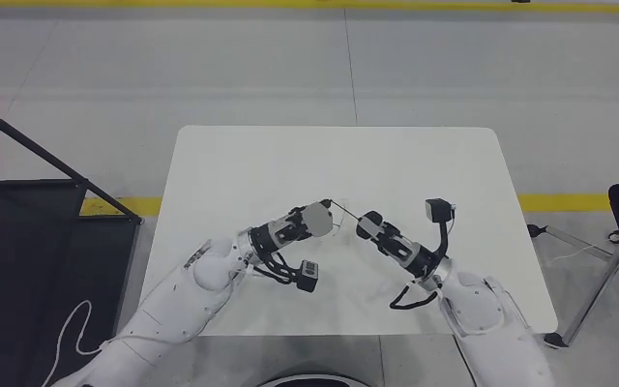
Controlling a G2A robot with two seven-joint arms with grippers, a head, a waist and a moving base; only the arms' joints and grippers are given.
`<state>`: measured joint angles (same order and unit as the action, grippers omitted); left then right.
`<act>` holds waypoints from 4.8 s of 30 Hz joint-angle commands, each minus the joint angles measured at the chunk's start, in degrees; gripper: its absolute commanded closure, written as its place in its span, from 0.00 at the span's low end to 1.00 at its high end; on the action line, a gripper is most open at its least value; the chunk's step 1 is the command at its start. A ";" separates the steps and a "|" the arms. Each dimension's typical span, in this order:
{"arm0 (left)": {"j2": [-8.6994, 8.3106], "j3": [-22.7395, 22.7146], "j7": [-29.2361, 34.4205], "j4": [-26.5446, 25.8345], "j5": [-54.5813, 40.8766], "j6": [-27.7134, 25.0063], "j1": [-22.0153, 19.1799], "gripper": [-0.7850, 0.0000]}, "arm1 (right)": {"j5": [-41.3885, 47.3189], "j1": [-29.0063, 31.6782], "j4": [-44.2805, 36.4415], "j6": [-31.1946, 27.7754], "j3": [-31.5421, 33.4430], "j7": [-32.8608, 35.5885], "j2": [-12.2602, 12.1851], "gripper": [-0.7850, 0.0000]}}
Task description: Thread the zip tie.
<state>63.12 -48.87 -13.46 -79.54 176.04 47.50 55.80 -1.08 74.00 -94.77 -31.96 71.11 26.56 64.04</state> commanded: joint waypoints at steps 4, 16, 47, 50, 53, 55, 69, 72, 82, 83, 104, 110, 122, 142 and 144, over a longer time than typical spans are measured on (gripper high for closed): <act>1.15 2.54 0.25 3.36 -0.03 0.35 -1.96 0.00 | 0.69 -0.25 0.26 -0.07 -0.27 -0.10 0.14 1.00; 1.26 2.98 -0.39 3.89 -0.03 -0.09 -2.40 0.00 | 0.79 -0.38 0.35 0.07 -0.34 -0.01 0.18 1.00; 1.47 8.22 4.19 5.81 -0.03 3.13 -5.45 0.52 | 2.25 -0.48 -0.10 3.68 -0.51 -1.10 0.80 1.00; 1.49 8.39 4.49 5.99 -0.03 3.61 -5.57 0.53 | 2.38 -0.56 -0.08 3.96 -0.55 -1.10 0.87 1.00; 1.55 8.69 4.63 6.08 -0.03 3.81 -5.65 0.54 | 2.44 -0.59 -0.04 4.10 -0.53 -0.98 0.92 1.00; 1.63 9.03 4.37 6.17 -0.03 4.06 -5.70 0.54 | 2.54 -0.58 -0.03 4.13 -0.49 -1.00 0.95 1.00; 2.53 9.63 5.50 7.94 -0.03 4.79 -6.04 0.53 | 3.21 -0.72 0.14 4.67 -0.30 -0.41 1.16 1.00; 2.72 9.81 5.98 8.37 -0.03 4.61 -6.30 0.55 | 3.16 -0.68 0.11 4.57 -0.28 -0.19 1.19 1.00; 3.42 10.83 7.62 9.72 -0.03 4.99 -7.19 0.62 | 2.53 -0.59 -0.02 3.97 -0.40 1.00 1.24 1.00; 3.49 10.96 7.70 9.83 -0.03 5.02 -7.28 0.62 | 2.44 -0.60 -0.02 3.95 -0.41 1.07 1.25 1.00; 4.09 12.66 9.83 11.50 -0.03 4.98 -8.51 0.78 | 1.98 -0.59 -0.01 4.16 -0.41 1.23 1.45 1.00; 4.09 12.84 10.58 11.55 -0.03 5.01 -8.59 0.77 | 1.89 -0.65 0.01 4.18 -0.38 1.39 1.50 1.00; 4.08 13.30 11.48 11.64 -0.03 4.86 -8.87 0.94 | 1.64 -0.69 0.01 4.19 -0.36 1.60 1.59 1.00; 4.00 13.39 12.45 11.62 -0.03 6.09 -8.71 0.00 | 2.01 -0.76 0.22 4.35 -0.09 1.25 1.76 1.00; 3.81 12.59 12.71 11.00 -0.03 7.21 -8.05 0.00 | 2.05 -0.70 0.27 4.15 0.16 0.81 1.77 1.00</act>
<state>67.05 -35.84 -0.82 -68.23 176.00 54.13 47.40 0.97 73.27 -94.52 -27.69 71.15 27.60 65.81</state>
